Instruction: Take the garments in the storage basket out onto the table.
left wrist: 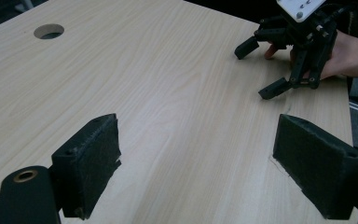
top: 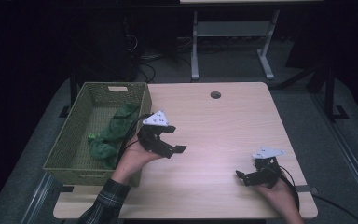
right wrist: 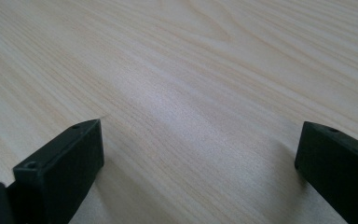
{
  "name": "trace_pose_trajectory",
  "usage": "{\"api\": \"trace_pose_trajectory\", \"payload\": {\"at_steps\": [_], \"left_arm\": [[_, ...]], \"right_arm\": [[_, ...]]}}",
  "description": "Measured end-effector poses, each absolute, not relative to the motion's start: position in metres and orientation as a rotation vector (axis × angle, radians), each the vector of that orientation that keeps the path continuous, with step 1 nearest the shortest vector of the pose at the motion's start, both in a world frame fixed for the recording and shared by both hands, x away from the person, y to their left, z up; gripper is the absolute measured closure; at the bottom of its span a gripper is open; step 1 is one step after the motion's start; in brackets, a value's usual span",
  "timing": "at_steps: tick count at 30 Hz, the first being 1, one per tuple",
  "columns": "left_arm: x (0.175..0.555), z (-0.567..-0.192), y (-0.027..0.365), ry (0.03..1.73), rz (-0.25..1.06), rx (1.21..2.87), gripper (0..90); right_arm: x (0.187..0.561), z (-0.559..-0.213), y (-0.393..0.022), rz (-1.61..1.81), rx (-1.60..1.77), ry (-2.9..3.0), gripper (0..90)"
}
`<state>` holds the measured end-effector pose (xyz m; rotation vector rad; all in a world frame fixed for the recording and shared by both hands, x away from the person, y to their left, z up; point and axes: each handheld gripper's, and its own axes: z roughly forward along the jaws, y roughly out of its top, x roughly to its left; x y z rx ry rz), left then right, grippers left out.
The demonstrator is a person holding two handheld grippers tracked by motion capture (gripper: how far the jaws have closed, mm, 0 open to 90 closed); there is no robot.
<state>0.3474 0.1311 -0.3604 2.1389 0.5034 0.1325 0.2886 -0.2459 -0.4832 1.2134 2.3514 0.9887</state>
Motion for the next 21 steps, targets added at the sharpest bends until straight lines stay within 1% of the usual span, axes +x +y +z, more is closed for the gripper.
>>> {"api": "trace_pose_trajectory", "payload": {"at_steps": [10,12,18,21], "left_arm": [[0.360,-0.352,0.143,0.511,0.149,2.185,14.0],[0.363,-0.349,0.147,0.514,0.169,2.190,14.0],[0.369,-0.347,0.161,0.532,0.159,2.189,14.0],[0.370,-0.345,0.173,0.558,0.188,2.189,14.1]], "right_arm": [[0.288,-0.483,-0.246,0.988,1.218,2.350,0.8],[0.288,-0.483,-0.246,0.988,1.217,2.350,0.9],[0.288,-0.483,-0.246,0.987,1.218,2.350,0.9],[0.288,-0.483,-0.246,0.986,1.219,2.349,0.9]]}}
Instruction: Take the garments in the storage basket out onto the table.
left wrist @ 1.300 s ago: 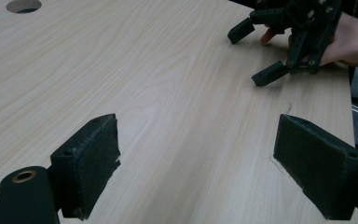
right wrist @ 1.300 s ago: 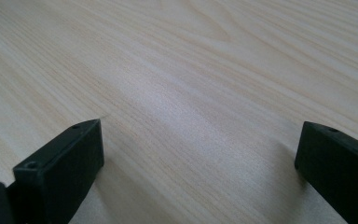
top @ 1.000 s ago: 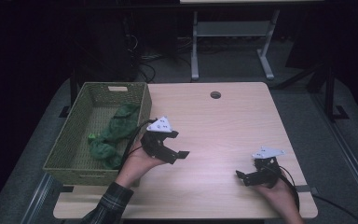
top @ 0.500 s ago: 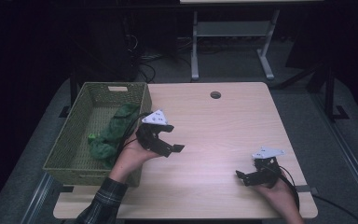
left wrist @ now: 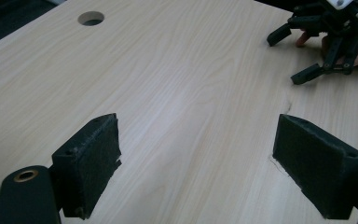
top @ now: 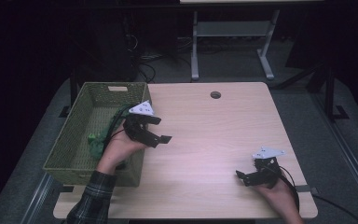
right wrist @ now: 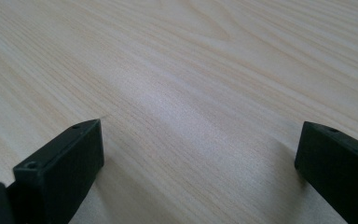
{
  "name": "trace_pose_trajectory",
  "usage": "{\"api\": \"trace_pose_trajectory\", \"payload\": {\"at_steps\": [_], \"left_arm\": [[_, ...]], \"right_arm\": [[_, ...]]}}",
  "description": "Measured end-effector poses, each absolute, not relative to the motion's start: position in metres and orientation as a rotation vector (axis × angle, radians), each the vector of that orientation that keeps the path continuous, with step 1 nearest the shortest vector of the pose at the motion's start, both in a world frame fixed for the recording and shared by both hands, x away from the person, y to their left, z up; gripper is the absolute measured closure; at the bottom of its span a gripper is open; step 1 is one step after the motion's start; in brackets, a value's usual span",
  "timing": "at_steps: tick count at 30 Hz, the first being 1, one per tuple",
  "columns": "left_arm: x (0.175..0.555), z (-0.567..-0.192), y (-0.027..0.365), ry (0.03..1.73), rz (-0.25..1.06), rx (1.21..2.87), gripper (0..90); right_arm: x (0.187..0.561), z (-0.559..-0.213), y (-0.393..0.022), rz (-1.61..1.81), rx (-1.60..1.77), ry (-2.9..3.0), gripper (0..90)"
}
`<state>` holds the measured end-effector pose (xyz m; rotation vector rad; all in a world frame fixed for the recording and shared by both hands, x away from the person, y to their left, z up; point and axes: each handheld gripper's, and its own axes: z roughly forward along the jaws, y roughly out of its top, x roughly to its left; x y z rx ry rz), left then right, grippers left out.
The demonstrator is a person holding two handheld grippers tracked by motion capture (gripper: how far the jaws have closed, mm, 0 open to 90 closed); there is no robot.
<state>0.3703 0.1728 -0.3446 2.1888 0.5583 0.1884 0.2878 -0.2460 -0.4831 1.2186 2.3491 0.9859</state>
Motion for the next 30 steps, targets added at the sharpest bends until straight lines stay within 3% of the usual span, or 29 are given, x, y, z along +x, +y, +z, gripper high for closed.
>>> {"api": "trace_pose_trajectory", "payload": {"at_steps": [19,30], "left_arm": [[0.374,-0.332,0.230,0.680,0.277,2.136,16.6],[0.377,-0.334,0.256,0.741,0.339,2.161,26.7]], "right_arm": [[0.287,-0.483,-0.246,0.985,1.220,2.345,0.9],[0.287,-0.483,-0.246,0.985,1.221,2.345,0.9]]}}
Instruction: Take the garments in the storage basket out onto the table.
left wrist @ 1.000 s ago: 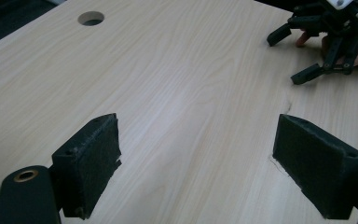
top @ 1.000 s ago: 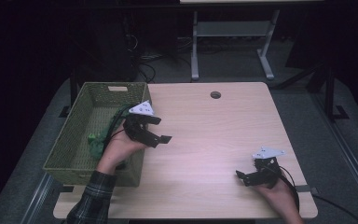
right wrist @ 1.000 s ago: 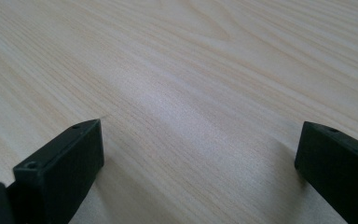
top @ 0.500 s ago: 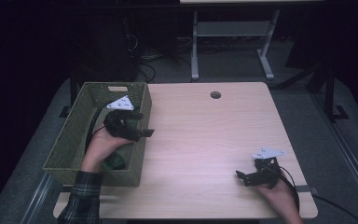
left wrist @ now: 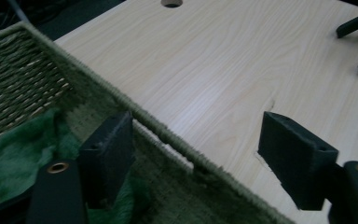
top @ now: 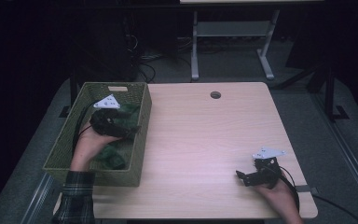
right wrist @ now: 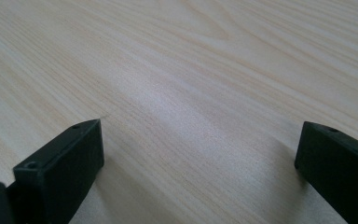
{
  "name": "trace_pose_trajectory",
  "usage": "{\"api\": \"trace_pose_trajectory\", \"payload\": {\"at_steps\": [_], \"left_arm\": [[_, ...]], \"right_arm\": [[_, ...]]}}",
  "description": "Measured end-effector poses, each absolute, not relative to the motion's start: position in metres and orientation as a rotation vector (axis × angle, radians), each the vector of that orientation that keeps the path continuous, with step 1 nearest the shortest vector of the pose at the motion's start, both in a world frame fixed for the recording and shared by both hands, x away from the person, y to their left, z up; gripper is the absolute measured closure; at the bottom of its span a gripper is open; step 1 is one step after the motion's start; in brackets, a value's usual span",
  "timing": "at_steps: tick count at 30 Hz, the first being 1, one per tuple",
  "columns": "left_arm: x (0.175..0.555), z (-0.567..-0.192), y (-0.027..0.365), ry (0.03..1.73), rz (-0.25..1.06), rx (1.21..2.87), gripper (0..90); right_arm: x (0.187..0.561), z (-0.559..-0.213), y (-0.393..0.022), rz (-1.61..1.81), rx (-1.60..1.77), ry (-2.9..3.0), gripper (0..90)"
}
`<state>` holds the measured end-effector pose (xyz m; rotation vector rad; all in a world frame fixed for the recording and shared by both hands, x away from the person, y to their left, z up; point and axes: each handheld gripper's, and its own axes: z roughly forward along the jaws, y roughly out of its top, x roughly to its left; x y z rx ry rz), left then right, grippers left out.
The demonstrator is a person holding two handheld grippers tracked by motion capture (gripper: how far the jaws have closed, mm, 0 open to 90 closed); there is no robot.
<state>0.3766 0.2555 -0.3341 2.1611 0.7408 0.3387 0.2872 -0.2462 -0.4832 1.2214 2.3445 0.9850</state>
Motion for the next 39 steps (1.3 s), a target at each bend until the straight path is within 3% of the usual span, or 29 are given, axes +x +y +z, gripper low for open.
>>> {"api": "trace_pose_trajectory", "payload": {"at_steps": [15,39], "left_arm": [[0.384,-0.348,0.277,0.816,0.408,2.219,36.7],[0.405,-0.392,0.286,0.961,0.373,2.347,37.2]], "right_arm": [[0.287,-0.483,-0.246,0.985,1.222,2.344,0.9],[0.287,-0.483,-0.246,0.985,1.222,2.344,0.9]]}}
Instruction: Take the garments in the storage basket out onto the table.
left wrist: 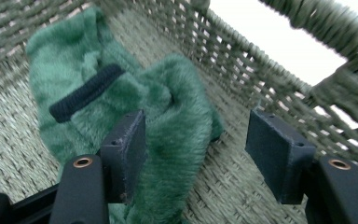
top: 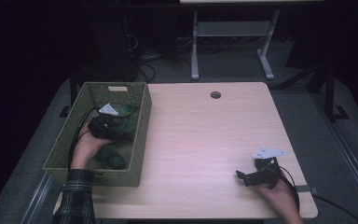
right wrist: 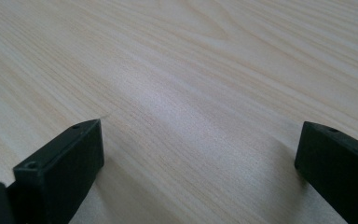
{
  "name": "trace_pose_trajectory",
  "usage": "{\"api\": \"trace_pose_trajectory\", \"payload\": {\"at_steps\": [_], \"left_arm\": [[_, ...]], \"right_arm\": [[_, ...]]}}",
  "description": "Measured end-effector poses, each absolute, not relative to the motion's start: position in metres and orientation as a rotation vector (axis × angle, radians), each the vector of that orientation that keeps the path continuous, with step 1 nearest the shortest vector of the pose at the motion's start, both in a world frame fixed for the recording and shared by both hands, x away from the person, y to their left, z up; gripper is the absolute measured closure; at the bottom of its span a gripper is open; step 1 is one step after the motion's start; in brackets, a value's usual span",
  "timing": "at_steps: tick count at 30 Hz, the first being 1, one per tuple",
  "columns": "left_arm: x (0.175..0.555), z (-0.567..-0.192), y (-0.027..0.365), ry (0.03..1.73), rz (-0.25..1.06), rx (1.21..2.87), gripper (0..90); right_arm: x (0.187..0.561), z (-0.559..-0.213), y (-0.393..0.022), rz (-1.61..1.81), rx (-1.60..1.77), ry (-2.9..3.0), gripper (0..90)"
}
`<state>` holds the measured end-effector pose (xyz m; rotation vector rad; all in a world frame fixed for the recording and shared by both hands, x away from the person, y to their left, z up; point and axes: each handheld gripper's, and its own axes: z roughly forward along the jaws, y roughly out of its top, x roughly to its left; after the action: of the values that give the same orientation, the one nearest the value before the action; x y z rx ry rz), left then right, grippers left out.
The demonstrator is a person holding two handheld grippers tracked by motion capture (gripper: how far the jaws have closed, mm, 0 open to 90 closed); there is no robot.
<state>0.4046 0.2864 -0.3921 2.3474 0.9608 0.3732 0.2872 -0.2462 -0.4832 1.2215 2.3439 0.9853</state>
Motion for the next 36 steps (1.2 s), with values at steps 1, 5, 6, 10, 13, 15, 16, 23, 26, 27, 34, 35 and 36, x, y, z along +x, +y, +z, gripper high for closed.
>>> {"api": "trace_pose_trajectory", "payload": {"at_steps": [1,5,6,10,13,15,16,23,26,27,34,35,36], "left_arm": [[0.406,-0.394,0.287,0.961,0.369,2.360,37.3],[0.409,-0.400,0.288,1.004,0.368,2.387,38.8],[0.410,-0.401,0.288,1.010,0.366,2.399,39.3],[0.412,-0.407,0.287,1.039,0.374,2.426,41.8],[0.412,-0.411,0.287,1.054,0.369,2.454,47.3],[0.413,-0.412,0.288,1.064,0.356,2.456,53.8],[0.413,-0.412,0.289,1.066,0.359,2.458,55.2],[0.413,-0.408,0.293,1.138,0.289,2.425,82.0],[0.413,-0.405,0.295,1.163,0.251,2.387,84.9],[0.413,-0.403,0.295,1.163,0.247,2.378,85.4],[0.410,-0.393,0.302,1.170,0.209,2.292,86.3],[0.409,-0.391,0.302,1.170,0.207,2.277,86.3],[0.408,-0.389,0.303,1.168,0.207,2.267,86.3]], "right_arm": [[0.287,-0.483,-0.246,0.985,1.222,2.344,0.9],[0.287,-0.483,-0.246,0.985,1.222,2.344,0.9],[0.287,-0.483,-0.246,0.985,1.221,2.344,0.9],[0.287,-0.483,-0.246,0.985,1.222,2.344,0.9],[0.287,-0.483,-0.246,0.985,1.221,2.344,0.9],[0.287,-0.483,-0.246,0.986,1.221,2.344,0.9],[0.287,-0.483,-0.246,0.985,1.222,2.344,0.9],[0.287,-0.483,-0.246,0.985,1.221,2.344,0.9],[0.287,-0.483,-0.246,0.985,1.221,2.344,0.9],[0.287,-0.483,-0.246,0.985,1.221,2.344,0.9],[0.287,-0.483,-0.246,0.985,1.221,2.345,0.9],[0.287,-0.483,-0.246,0.985,1.221,2.344,0.9],[0.287,-0.483,-0.246,0.985,1.221,2.344,0.9]]}}
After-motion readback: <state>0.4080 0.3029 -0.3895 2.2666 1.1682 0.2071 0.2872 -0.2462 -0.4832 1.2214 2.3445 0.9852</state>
